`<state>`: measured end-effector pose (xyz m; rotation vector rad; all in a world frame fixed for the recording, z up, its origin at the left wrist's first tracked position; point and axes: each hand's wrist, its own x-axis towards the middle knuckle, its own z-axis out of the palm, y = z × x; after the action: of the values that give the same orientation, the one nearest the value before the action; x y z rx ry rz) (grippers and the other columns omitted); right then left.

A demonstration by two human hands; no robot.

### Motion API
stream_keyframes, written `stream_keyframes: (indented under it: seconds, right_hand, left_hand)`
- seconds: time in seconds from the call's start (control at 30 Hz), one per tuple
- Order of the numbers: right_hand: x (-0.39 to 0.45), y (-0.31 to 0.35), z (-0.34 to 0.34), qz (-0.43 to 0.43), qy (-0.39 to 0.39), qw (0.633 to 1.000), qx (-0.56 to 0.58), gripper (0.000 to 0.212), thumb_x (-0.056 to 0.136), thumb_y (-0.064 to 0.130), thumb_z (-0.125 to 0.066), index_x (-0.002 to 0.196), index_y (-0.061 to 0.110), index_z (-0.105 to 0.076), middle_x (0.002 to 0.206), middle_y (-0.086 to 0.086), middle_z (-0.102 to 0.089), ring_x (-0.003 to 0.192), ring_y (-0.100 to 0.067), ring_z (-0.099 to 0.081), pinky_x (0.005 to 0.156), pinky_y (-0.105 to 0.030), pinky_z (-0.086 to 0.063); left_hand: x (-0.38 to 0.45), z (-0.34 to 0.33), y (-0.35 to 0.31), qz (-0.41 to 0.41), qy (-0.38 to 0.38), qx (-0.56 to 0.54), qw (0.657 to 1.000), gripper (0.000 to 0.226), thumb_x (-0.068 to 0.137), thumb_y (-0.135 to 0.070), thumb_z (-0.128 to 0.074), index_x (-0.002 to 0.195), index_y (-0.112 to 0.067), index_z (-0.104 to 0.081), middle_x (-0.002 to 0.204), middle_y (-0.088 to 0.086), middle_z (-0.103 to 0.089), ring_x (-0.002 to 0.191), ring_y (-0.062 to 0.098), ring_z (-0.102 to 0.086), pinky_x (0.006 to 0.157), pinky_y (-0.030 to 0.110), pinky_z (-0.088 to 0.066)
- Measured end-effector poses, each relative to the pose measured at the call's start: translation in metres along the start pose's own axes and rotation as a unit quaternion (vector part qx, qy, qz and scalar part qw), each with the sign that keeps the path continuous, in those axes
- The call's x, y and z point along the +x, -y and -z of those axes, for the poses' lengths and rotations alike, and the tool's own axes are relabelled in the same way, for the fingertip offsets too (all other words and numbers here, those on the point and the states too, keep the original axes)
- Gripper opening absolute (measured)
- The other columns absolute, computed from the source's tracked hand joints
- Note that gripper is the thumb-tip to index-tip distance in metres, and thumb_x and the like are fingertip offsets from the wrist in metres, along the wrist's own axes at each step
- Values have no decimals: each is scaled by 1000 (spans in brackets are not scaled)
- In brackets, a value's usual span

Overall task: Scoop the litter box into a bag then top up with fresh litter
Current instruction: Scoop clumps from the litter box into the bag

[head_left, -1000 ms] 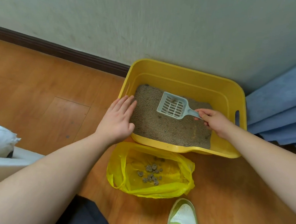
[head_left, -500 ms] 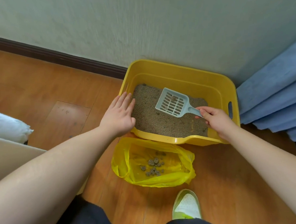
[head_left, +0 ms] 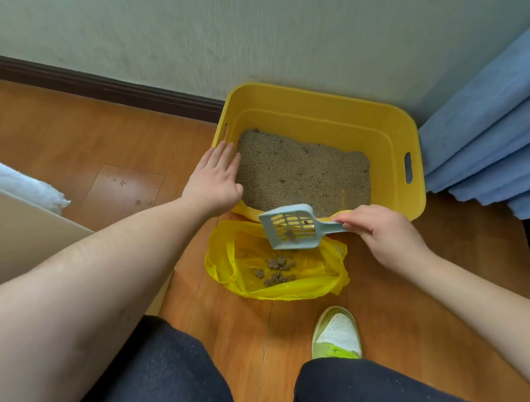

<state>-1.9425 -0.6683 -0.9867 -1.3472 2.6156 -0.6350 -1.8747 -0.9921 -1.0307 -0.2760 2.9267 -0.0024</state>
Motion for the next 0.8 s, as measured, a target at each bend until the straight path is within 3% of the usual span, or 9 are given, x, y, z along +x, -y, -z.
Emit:
stream_keyframes:
  seconds: [0.07, 0.17, 0.27, 0.47, 0.6, 0.7, 0.8]
  right_hand:
    - [-7, 4, -3, 128, -50, 984, -111, 32, 90, 12, -45, 105, 14, -74, 86, -2, -70, 70, -26, -60, 55, -28, -46]
    - [-18, 10, -4, 250, -37, 942, -220, 29, 93, 3, -46, 106, 9, -71, 84, -6, -67, 64, -25, -55, 51, -33, -42]
    - [-25, 12, -3, 279, -29, 917, -282, 26, 94, 1, -48, 108, 8, -69, 82, -7, -64, 62, -24, -51, 51, -34, -37]
    - [-22, 18, -1, 298, -40, 907, -295, 28, 96, 0, -46, 109, 9, -69, 80, -6, -64, 60, -23, -50, 49, -34, -36]
    - [-12, 14, 6, 215, -72, 945, -234, 34, 98, 6, -39, 110, 10, -71, 82, -6, -66, 63, -27, -56, 51, -34, -42]
    - [-1, 10, 11, 42, -101, 987, -116, 29, 94, 14, -48, 112, 14, -70, 86, -5, -67, 73, -28, -60, 57, -35, -49]
    - [17, 6, 15, -113, -74, 991, -13, 25, 99, 20, -49, 115, 16, -68, 90, -3, -68, 79, -19, -60, 63, -33, -46]
  left_hand:
    - [0, 0, 0, 1, 0, -2, 1000, 67, 98, -38, -28, 156, -10, -9, 164, 11, 3, 151, 22, 11, 122, 38, 6]
    - [0, 1, 0, 1, 5, -3, 1000, 67, 98, -39, -25, 157, -11, -8, 164, 11, 5, 150, 22, 12, 122, 39, 6]
    - [0, 1, 0, 2, 4, -4, 1000, 67, 98, -39, -25, 156, -11, -8, 164, 11, 5, 150, 22, 12, 122, 39, 6]
    - [0, 1, 1, 1, 5, -2, 1000, 67, 98, -40, -24, 157, -11, -7, 164, 11, 5, 150, 22, 12, 122, 39, 6]
    - [0, 0, 0, 0, 3, -3, 1000, 67, 98, -39, -25, 156, -11, -8, 164, 11, 5, 150, 21, 12, 122, 39, 6]
    - [1, 0, 1, 0, 3, -6, 1000, 67, 98, -40, -25, 156, -11, -8, 164, 11, 5, 150, 21, 12, 122, 39, 6]
    - [1, 0, 2, -3, 0, -9, 1000, 67, 98, -40, -24, 156, -11, -8, 164, 11, 5, 151, 22, 11, 122, 39, 7]
